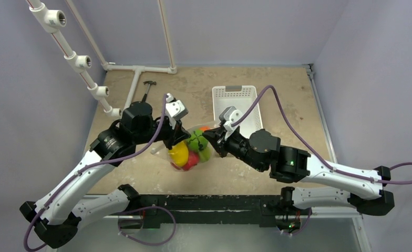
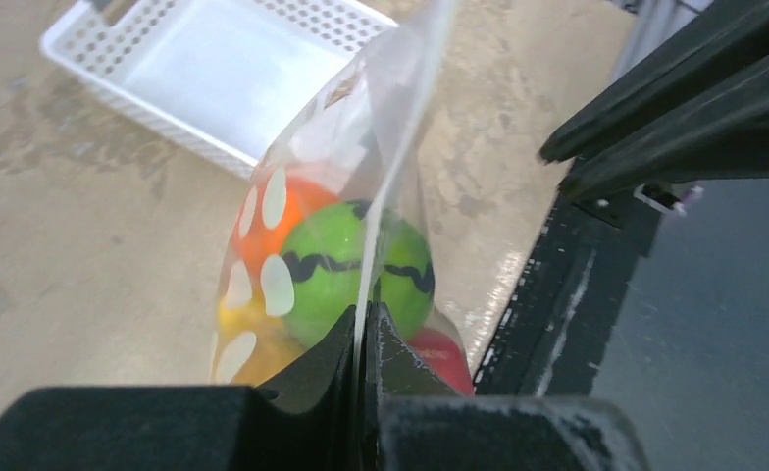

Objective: Place the food in the zip-top bag and seal the zipper
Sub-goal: Place the zipper food storage bag at the center of the board.

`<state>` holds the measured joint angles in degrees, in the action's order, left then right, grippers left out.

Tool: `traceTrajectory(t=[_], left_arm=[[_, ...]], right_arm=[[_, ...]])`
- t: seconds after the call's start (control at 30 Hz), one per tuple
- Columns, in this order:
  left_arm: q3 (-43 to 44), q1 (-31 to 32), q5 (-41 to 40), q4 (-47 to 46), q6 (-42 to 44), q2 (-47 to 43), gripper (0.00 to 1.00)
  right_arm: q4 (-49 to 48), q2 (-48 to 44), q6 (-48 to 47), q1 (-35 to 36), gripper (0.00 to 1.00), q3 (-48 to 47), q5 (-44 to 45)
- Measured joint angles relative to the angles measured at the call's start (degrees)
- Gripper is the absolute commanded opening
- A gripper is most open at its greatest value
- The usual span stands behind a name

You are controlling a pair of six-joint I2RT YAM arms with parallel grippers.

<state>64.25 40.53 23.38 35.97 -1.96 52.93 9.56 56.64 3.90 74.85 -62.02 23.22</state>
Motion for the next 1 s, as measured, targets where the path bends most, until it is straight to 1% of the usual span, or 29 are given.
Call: traceTrajectory(t=[0.03, 0.07, 0.23, 0.53, 0.73, 1.0], left_arm=[[-0.2, 0.0, -1.8, 0.0, -0.1, 0.0, 0.0], [-0.3, 0.0, -3.7, 0.0, -0.3, 0.0, 0.0], [-0.3, 0.0, -12.3, -0.4, -0.4, 1.1, 0.0], [-0.3, 0.0, -29.8, -5.7, 0.1, 4.4, 0.0], [-0.2, 0.0, -39.4, -12.1, 3.8, 8.6, 0.0], [0.5, -0.4, -51.6, -20.2, 10.8, 20.1, 0.0]], right_arm=[[-0.2, 0.0, 0.0, 0.0, 0.52, 0.0, 0.7], [-0.4, 0.0, 0.8, 0.0, 0.56, 0.0, 1.9], [-2.3, -0.8, 2.6, 0.0, 0.66, 1.2, 7.9], [-5.5, -4.0, 5.2, 0.0, 0.7, 4.2, 13.5], [-8.4, -6.0, 6.8, 0.0, 0.73, 7.0, 14.9], [-10.3, -7.1, 8.7, 0.0, 0.75, 8.7, 15.5]])
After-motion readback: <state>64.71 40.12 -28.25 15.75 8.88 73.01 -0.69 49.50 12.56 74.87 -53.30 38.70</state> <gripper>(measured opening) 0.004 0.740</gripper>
